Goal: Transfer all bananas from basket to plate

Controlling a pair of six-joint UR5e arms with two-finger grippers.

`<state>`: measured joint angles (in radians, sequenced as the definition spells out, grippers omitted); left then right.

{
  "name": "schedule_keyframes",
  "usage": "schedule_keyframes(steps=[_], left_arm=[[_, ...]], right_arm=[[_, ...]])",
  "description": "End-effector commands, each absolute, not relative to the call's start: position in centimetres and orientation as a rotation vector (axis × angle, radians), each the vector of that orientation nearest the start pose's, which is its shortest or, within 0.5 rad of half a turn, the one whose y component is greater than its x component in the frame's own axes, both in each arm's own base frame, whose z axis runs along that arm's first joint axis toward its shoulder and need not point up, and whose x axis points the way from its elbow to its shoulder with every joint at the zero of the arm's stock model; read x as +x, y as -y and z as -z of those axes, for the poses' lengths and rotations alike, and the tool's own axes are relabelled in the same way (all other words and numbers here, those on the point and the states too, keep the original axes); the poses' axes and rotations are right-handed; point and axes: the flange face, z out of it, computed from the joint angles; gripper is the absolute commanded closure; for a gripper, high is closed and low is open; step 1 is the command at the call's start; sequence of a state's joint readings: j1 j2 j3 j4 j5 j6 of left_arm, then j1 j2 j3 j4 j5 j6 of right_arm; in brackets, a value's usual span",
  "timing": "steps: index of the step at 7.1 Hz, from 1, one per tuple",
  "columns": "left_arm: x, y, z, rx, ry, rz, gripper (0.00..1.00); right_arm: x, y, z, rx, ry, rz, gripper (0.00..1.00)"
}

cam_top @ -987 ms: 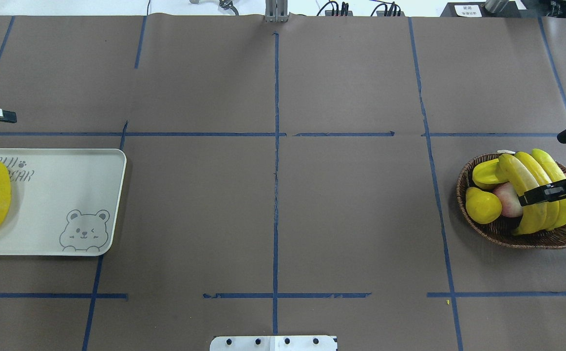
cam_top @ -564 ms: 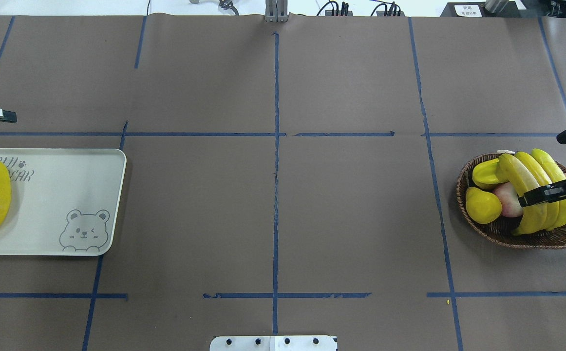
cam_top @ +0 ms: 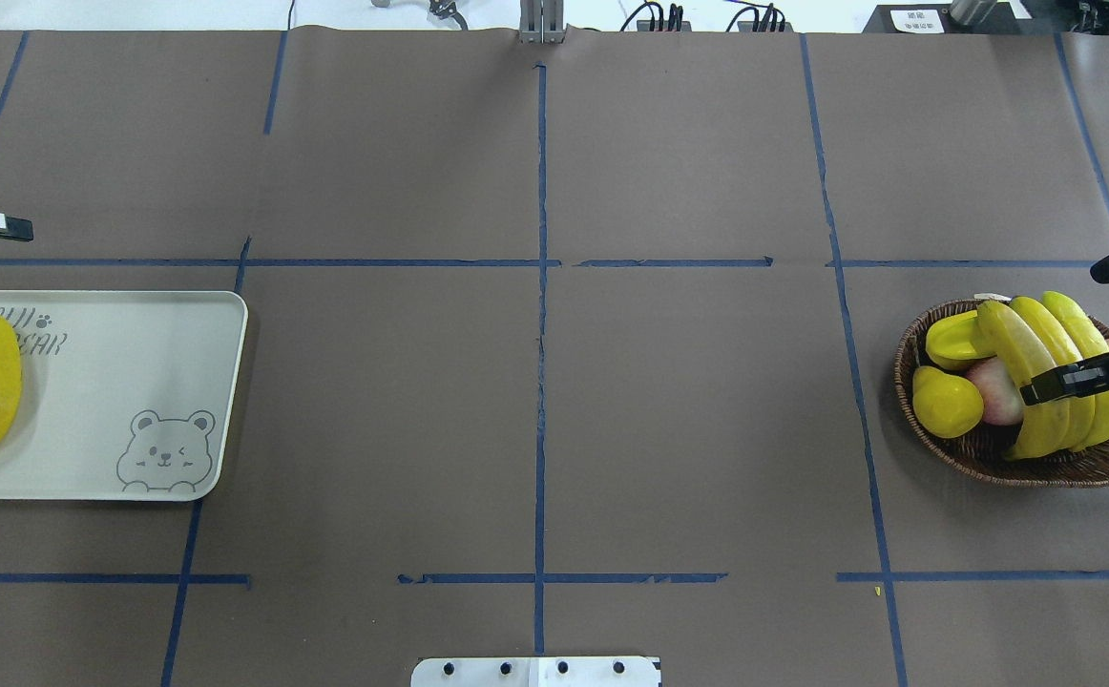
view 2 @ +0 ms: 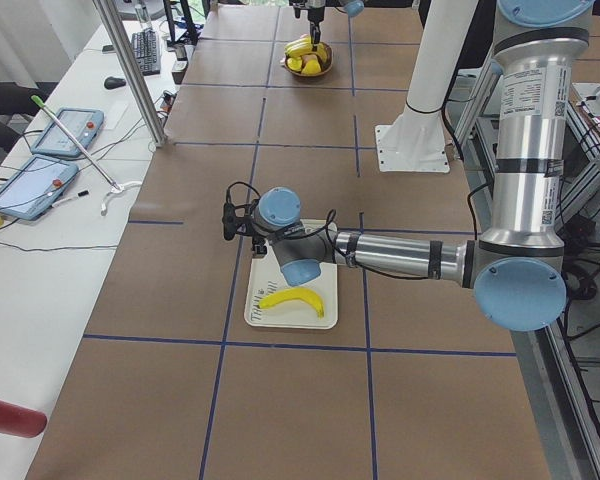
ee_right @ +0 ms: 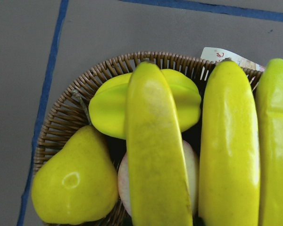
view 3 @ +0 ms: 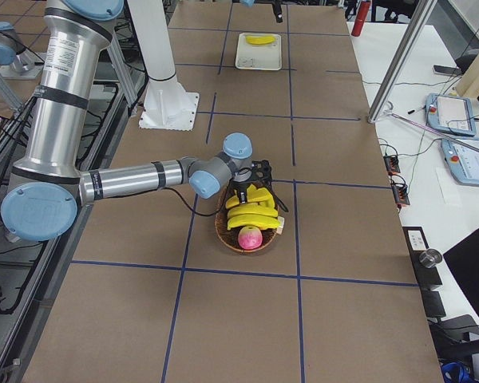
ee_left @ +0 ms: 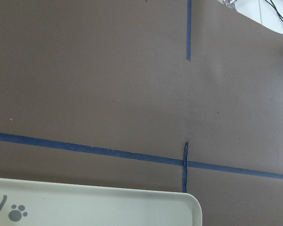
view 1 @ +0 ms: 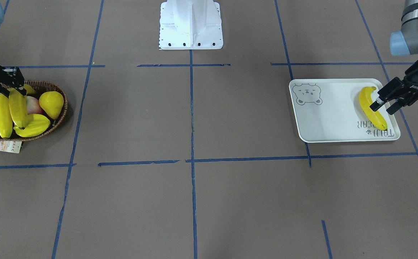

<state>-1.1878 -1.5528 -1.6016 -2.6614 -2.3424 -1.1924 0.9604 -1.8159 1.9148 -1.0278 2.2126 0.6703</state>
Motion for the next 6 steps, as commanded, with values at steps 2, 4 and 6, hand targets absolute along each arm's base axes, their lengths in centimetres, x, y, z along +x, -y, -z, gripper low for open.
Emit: schedule_keyframes(steps=[2,4,6], left_arm=[[12.5,48.1,-52.4,0.248,-1.225,0.276,0.0],[12.8,48.5,-51.9,0.253,-1.23,0.271,0.0],[15.3,49.0,-50.2,0.251,-1.252,0.22,0.0]], right_arm=[[-17.1,38.3,-53.0,0.136,0.892,0.149,0.97],[-13.5,38.4,-50.5,0.116,1.007,0.117,0.98],[-11.7,38.3,-46.8,0.109,1.135,0.143,0.98]])
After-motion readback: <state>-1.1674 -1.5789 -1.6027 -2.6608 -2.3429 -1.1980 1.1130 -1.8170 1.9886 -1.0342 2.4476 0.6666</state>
